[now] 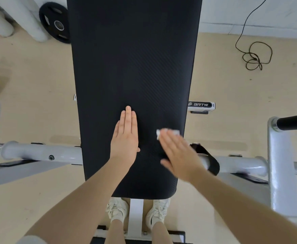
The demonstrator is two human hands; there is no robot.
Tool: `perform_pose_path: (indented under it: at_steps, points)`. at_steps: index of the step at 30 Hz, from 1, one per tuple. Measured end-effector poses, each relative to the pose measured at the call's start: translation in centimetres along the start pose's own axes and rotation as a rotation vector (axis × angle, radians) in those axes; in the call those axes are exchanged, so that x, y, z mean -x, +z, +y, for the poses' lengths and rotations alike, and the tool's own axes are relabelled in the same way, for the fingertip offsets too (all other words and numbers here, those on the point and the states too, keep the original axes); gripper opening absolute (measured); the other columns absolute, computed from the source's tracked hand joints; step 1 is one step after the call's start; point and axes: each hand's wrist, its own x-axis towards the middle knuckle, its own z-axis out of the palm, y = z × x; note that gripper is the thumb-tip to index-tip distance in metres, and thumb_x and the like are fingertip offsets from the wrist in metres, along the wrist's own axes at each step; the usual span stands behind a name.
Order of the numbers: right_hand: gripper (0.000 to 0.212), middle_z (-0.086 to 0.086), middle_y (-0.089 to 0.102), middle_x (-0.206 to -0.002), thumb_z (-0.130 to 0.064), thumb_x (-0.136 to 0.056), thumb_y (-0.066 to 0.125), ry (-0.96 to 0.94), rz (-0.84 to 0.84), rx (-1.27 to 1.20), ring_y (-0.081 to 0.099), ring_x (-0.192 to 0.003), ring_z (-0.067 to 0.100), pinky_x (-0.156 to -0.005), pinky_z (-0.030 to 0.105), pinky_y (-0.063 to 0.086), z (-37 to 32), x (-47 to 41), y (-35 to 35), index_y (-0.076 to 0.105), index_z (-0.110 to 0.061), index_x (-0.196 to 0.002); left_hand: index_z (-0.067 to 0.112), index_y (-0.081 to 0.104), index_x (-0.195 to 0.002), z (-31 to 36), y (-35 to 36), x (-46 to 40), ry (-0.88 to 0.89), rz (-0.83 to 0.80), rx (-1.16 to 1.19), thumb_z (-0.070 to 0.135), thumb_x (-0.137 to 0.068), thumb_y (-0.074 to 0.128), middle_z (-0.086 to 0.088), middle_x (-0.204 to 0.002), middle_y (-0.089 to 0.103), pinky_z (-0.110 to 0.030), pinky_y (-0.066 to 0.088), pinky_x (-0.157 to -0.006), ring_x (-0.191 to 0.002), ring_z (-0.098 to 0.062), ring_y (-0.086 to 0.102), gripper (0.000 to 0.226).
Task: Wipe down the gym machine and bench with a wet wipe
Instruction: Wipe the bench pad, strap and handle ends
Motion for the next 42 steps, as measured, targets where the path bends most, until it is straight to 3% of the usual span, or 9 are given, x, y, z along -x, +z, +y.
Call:
perform_pose_path:
  at_steps: [4, 9, 14, 18, 22, 26, 31, 37, 42]
  points:
    - [0.069, 0.006, 0.022, -0.154, -0.049, -0.091, 0.025, -0.08, -0.08, 0.016, 0.007, -0.144, 0.021, -0.116, 0.035, 0.002, -1.9, 3.6, 2.6, 0.015, -0.008, -0.146, 0.004, -0.033, -0.131, 0.1, 0.2, 0.0, -0.017, 0.039, -0.018, 0.033, -0.081, 0.068, -0.013, -0.142, -0.038, -0.033, -0.01, -0.111, -0.144, -0.029, -0.016, 0.117]
    - [0.065, 0.01, 0.037, -0.148, -0.044, -0.09, 0.031, 0.025, 0.107, 0.032, 0.036, -0.137, 0.024, -0.112, 0.038, 0.021, 2.5, -0.6, -0.5, 0.026, -0.006, -0.143, 0.002, -0.016, -0.143, 0.3, 1.3, 2.0, -0.064, 0.141, 0.037, 0.031, -0.081, 0.069, -0.017, -0.157, -0.011, -0.033, -0.001, -0.113, -0.146, -0.031, -0.003, 0.11]
    - [0.062, 0.013, 0.024, -0.153, -0.038, -0.094, 0.03, 0.099, 0.236, -0.001, 0.024, -0.141, 0.028, -0.116, 0.041, 0.02, 7.0, -5.2, -3.8, 0.021, -0.004, -0.146, 0.001, -0.003, -0.147, -0.7, 4.3, 4.2, -0.058, 0.083, 0.036, 0.046, -0.078, 0.067, -0.018, -0.157, -0.001, -0.034, 0.002, -0.113, -0.146, -0.032, 0.004, 0.108]
    - [0.062, 0.02, 0.021, -0.153, -0.033, -0.095, 0.033, 0.117, 0.276, -0.117, 0.018, -0.142, 0.035, -0.117, 0.045, 0.018, 5.2, -4.3, -2.1, 0.022, 0.002, -0.145, 0.002, -0.001, -0.147, -1.0, 5.8, 5.0, -0.018, 0.042, -0.008, 0.048, -0.075, 0.069, -0.018, -0.157, 0.002, -0.036, 0.006, -0.113, -0.145, -0.033, 0.006, 0.111]
    - [0.067, 0.018, 0.022, -0.152, -0.039, -0.092, 0.029, -0.02, 0.117, -0.039, 0.014, -0.142, 0.033, -0.116, 0.043, 0.012, -1.0, 2.9, 3.8, 0.015, 0.001, -0.144, 0.004, -0.011, -0.145, -1.3, 6.2, 4.8, -0.005, 0.066, 0.003, 0.052, -0.076, 0.065, -0.015, -0.158, -0.006, -0.033, 0.005, -0.113, -0.146, -0.03, -0.001, 0.113]
    - [0.067, 0.01, 0.018, -0.154, -0.042, -0.093, 0.026, -0.156, -0.05, -0.007, -0.006, -0.144, 0.024, -0.116, 0.037, -0.004, -6.9, 10.9, 9.3, 0.009, -0.006, -0.147, 0.002, -0.001, -0.147, -1.8, 7.0, 4.8, 0.028, 0.098, 0.008, 0.052, -0.074, 0.067, -0.017, -0.158, 0.0, -0.035, 0.008, -0.112, -0.145, -0.032, 0.004, 0.112]
    - [0.068, 0.004, 0.017, -0.154, -0.041, -0.093, 0.024, -0.177, -0.093, -0.023, -0.006, -0.144, 0.02, -0.117, 0.035, -0.002, -8.2, 12.4, 10.4, 0.0, -0.01, -0.148, 0.0, 0.001, -0.147, -2.4, 7.4, 4.7, 0.089, 0.14, 0.05, 0.05, -0.075, 0.067, -0.019, -0.157, -0.001, -0.035, 0.006, -0.113, -0.145, -0.033, 0.003, 0.11]
    - [0.06, 0.011, 0.033, -0.15, -0.039, -0.094, 0.031, 0.062, 0.17, 0.032, 0.026, -0.139, 0.025, -0.114, 0.036, 0.014, -4.3, 3.1, 4.5, 0.026, -0.006, -0.144, -0.001, 0.009, -0.147, -4.0, 7.8, 5.4, 0.169, 0.186, 0.082, 0.046, -0.071, 0.074, -0.025, -0.155, 0.007, -0.039, 0.013, -0.112, -0.143, -0.038, 0.014, 0.11]
    - [0.061, 0.013, 0.021, -0.154, -0.039, -0.097, 0.032, 0.25, 0.231, -0.145, 0.016, -0.143, 0.027, -0.116, 0.038, 0.014, -6.1, -0.3, 3.0, 0.021, -0.004, -0.146, 0.0, 0.016, -0.144, -7.1, 9.4, 6.9, 0.13, 0.195, 0.026, 0.048, -0.062, 0.079, -0.032, -0.15, 0.016, -0.044, 0.018, -0.11, -0.138, -0.043, 0.023, 0.114]
